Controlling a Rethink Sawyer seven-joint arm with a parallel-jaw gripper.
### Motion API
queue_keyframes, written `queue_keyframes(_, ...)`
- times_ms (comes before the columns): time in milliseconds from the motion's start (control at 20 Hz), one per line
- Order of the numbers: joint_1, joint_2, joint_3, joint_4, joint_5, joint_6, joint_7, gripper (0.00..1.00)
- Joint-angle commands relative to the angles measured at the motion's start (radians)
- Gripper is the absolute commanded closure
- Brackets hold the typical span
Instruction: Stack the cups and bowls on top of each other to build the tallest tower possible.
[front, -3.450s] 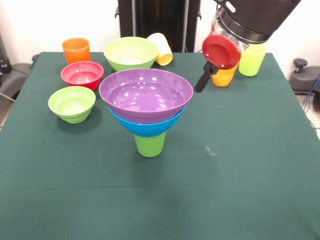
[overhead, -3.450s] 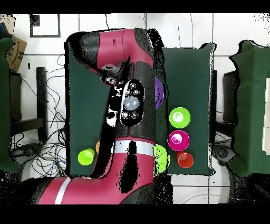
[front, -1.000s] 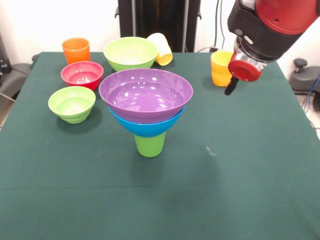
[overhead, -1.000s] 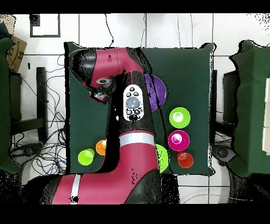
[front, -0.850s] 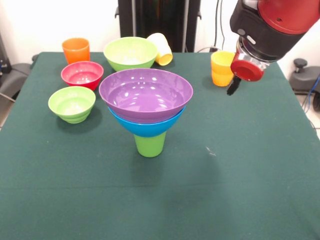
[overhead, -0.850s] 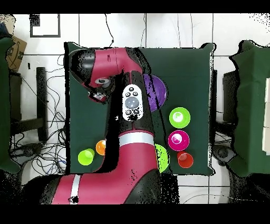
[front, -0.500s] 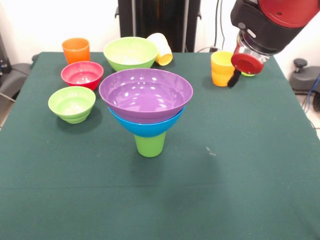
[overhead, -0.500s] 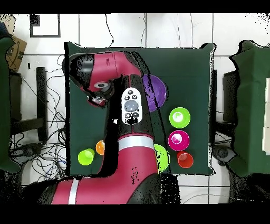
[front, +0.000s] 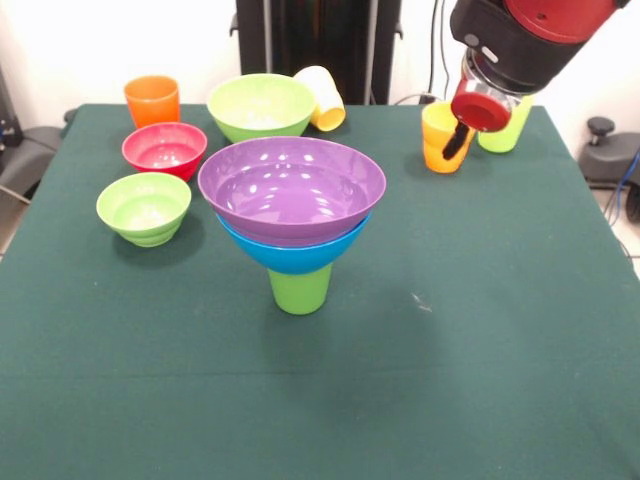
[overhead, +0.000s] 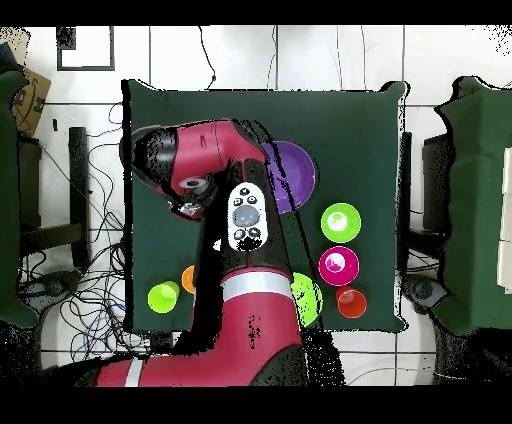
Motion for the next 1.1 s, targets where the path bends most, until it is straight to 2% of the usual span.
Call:
queue_keyframes(50, 0.000, -0.019, 0.080, 0.168, -0.121, -0.125, -0.067, 0.00)
queue_keyframes(450, 0.002, -0.040, 0.091, 0.209, -0.135, -0.135, -0.038, 0.00)
queue_keyframes(1100, 0.014, 0.004, 0.095, 0.210, -0.144, -0.189, 0.030, 0.00)
